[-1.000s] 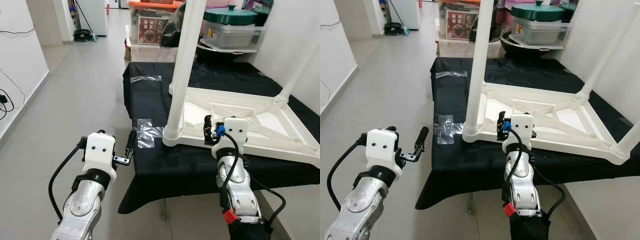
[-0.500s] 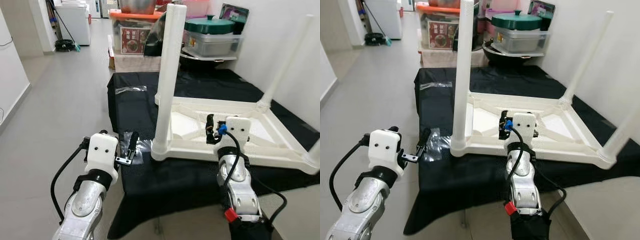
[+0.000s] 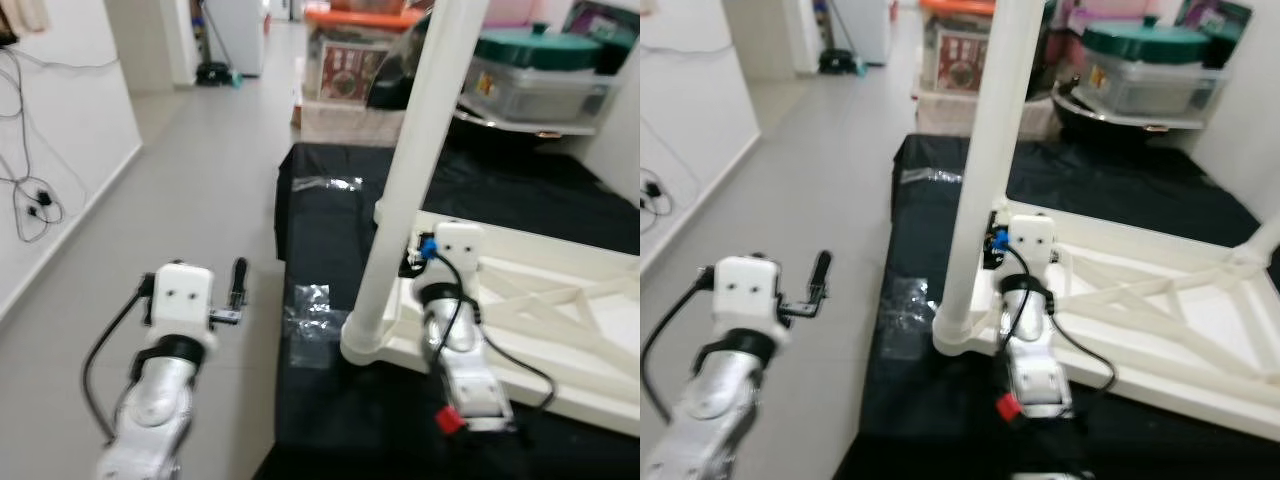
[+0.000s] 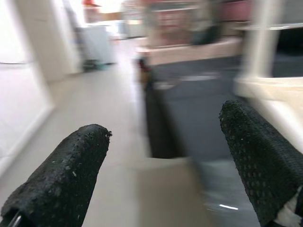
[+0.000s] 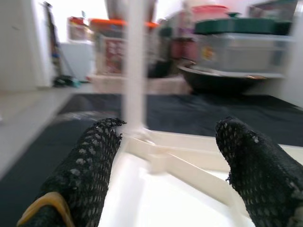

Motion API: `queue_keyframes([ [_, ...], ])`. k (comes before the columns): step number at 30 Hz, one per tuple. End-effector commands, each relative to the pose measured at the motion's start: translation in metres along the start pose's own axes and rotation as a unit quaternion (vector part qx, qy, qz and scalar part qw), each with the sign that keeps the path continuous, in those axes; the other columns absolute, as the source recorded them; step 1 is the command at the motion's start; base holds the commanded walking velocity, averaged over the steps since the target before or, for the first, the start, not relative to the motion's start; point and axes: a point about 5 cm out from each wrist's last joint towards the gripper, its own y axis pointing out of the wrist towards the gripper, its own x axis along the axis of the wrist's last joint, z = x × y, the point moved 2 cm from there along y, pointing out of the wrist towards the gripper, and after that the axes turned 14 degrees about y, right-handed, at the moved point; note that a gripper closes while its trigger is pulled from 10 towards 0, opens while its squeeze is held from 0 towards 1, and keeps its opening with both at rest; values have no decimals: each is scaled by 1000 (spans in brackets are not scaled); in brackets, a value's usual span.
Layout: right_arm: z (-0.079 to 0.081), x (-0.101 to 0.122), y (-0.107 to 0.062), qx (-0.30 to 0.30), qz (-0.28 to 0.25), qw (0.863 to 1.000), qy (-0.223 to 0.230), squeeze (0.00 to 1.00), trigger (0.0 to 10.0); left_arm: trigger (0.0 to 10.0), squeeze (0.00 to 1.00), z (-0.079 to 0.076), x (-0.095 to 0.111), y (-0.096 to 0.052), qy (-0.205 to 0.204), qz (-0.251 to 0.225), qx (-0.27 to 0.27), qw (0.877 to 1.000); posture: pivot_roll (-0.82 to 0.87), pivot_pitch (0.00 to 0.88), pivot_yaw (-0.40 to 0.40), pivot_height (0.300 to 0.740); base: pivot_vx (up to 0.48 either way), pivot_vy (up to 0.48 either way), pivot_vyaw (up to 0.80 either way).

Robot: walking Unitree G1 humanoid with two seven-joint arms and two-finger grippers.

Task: Building children table

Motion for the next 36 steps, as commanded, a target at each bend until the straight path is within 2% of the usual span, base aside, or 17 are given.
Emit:
queue_keyframes([
  [1,-2,0,1,-7,0,1000,-6,0,10000,10000,0,0,2,-1,2,-3,-5,1000,90,0,-62,740,0,0,0],
  [8,-11,3,7,-24,-3,1000,-3,0,10000,10000,0,-3,3,0,-7,-5,-11,1000,92,0,-66,740,0,0,0],
  [9,-8,3,14,23,9,999,30,0,10000,10000,0,-6,4,0,-5,-9,-17,1000,93,0,-61,740,0,0,0],
  [13,-13,11,29,99,23,992,73,0,10000,10000,0,-11,4,-2,-22,-10,-41,999,94,0,-60,740,0,0,0],
  [17,-21,20,38,165,29,983,77,0,10000,10000,0,-21,4,-7,-30,-11,-81,996,92,0,-60,740,0,0,0],
  [18,-27,27,44,201,37,975,83,1000,10000,10000,0,-30,3,-12,-39,-10,-116,992,95,0,-62,740,0,0,0],
  [22,-37,38,50,255,54,962,81,1000,10000,10000,0,-45,4,-20,-37,-16,-167,985,96,0,-64,740,0,0,0],
  [24,-34,41,46,337,99,931,101,1000,10000,10000,0,-55,6,-26,-49,-17,-199,979,98,0,-64,740,0,0,0],
  [25,-34,41,46,337,99,931,101,1000,10000,10000,0,-55,6,-26,-49,-17,-199,979,98,0,-64,740,0,0,0],
  [26,-32,41,42,376,119,913,107,286,10000,10000,0,-59,6,-28,-53,-17,-213,976,100,0,-64,740,0,0,0],
  [27,-31,42,40,408,132,897,111,0,10000,10000,0,-62,6,-30,-55,-16,-224,973,103,0,-65,740,0,0,0],
  [28,-31,43,37,438,142,880,114,0,10000,10000,0,-64,5,-32,-57,-14,-232,971,103,0,-65,740,0,0,0],
  [29,-31,43,37,438,142,880,114,0,10000,10000,0,-64,5,-32,-57,-14,-232,971,103,0,-65,740,0,0,0],
  [31,-25,44,32,499,157,845,113,0,10000,10000,0,-66,4,-37,-61,-14,-249,967,108,0,-65,740,0,0,0],
  [32,-25,44,32,499,157,845,113,0,10000,10000,0,-66,4,-37,-61,-14,-249,967,108,0,-65,740,0,0,0],
  [33,-22,45,30,518,160,833,111,0,10000,10000,0,-66,4,-39,-64,-13,-253,965,110,0,-65,740,0,0,0],
  [36,-7,47,32,542,149,821,101,0,10000,10000,0,-67,2,-43,-68,-12,-264,962,110,0,-64,740,0,0,0],
])
